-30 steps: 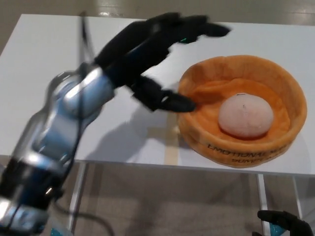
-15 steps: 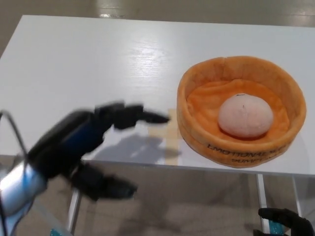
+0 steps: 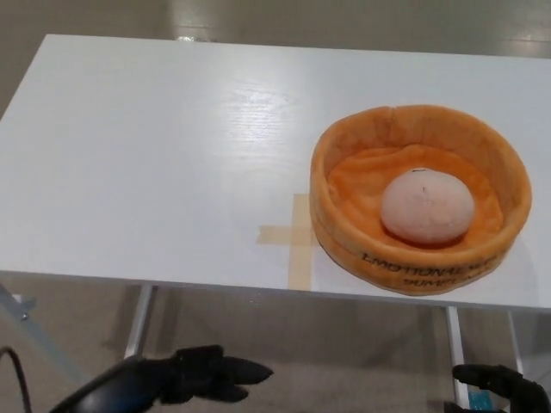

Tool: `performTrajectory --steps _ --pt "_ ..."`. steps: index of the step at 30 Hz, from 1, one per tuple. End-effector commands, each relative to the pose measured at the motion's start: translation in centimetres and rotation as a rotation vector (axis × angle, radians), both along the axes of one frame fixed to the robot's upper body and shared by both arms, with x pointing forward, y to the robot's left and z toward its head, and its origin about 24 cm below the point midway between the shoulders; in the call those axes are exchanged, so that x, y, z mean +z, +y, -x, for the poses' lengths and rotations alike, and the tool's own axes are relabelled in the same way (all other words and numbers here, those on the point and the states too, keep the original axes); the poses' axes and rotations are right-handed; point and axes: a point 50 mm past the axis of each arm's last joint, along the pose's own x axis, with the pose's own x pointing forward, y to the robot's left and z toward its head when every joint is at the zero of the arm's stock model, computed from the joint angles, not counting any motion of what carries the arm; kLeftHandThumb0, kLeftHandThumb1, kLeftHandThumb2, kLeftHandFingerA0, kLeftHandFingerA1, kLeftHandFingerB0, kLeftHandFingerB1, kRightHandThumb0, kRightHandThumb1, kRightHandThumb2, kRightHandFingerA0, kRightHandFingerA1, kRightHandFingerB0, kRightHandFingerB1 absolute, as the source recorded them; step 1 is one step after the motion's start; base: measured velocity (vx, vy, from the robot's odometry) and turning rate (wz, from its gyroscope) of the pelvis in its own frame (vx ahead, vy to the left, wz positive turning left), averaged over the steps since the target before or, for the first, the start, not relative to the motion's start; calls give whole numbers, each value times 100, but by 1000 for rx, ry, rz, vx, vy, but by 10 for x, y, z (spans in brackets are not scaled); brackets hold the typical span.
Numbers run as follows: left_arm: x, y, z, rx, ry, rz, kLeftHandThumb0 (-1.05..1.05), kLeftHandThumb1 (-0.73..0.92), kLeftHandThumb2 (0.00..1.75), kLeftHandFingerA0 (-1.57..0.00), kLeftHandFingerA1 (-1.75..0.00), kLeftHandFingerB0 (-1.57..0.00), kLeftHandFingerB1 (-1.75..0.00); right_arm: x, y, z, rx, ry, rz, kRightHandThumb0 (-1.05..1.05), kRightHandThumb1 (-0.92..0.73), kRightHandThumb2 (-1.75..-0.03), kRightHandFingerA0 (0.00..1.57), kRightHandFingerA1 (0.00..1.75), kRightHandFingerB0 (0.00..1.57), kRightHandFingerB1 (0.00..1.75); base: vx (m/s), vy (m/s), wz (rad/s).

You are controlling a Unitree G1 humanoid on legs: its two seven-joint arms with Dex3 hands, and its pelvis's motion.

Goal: Use the left hand to pick up the pink round toy on the left and place it inside the orange plate on the desk.

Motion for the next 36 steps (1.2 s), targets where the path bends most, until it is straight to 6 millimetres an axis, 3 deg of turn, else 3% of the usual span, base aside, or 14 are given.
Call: performTrajectory --steps 1,2,3,6,10,11,13,16,17,20,21,24,25,36 --pt "-93 27 -2 253 189 -191 -70 63 95 -32 -48 -28 -45 -5 -2 8 -7 30 0 -15 -33 -84 54 93 54 90 0 0 0" --pt "-93 27 -2 253 189 -191 -70 63 95 -32 -48 -28 -45 -5 -2 8 -7 30 0 -15 -33 -84 54 93 54 90 0 0 0" --pt "-106 35 -3 315 196 -294 -64 75 63 -30 -32 -35 -32 -6 -2 9 -3 34 1 -12 -35 -82 55 91 53 86 0 0 0" --pt "-124 48 -2 408 235 -419 -67 76 64 -27 -31 -33 -31 -8 0 12 -6 38 -6 -14 -35 -83 52 91 54 89 0 0 0" --pt "-136 56 1 503 306 -440 -68 76 63 -27 -31 -33 -31 -9 0 14 -5 41 -9 -20 -38 -83 49 91 52 90 0 0 0" --pt "-142 59 1 568 343 -442 -70 76 63 -26 -31 -32 -31 -9 1 14 1 43 -10 -25 -36 -90 55 83 55 82 0 0 0" --pt "-147 63 -2 650 391 -431 -69 74 60 -34 -33 -35 -31 -9 1 13 -3 37 -20 -26 -32 -93 58 86 56 84 0 0 0" --pt "-150 66 -7 726 445 -412 -70 74 60 -34 -33 -35 -31 -8 2 13 -11 26 -33 -29 -31 -95 58 85 56 84 0 0 0" --pt "-150 66 -12 747 459 -423 -73 72 61 -33 -33 -36 -32 -9 2 14 0 27 -28 -35 -38 -86 53 90 49 87 0 0 0" --pt "-150 66 -19 791 496 -407 -73 69 60 -32 -33 -35 -32 -9 2 16 21 32 -16 -37 -39 -84 53 88 48 86 0 0 0" --pt "-151 66 -19 813 525 -369 -71 67 60 -31 -34 -34 -32 -10 2 17 23 35 -15 -41 -32 -95 54 79 52 78 0 0 0" --pt "-155 66 -17 838 557 -355 -70 67 61 -31 -34 -34 -32 -11 3 18 18 34 -24 -40 -32 -95 52 79 50 78 0 0 0" --pt "-156 67 -15 843 567 -360 -70 53 91 -26 -47 -27 -46 -11 3 17 14 33 -28 -38 -41 -84 50 88 47 87 0 0 0" --pt "-161 72 -6 872 564 -371 -71 55 89 -27 -46 -33 -46 -13 4 21 27 43 -20 -38 -40 -83 50 91 45 88 0 0 0"
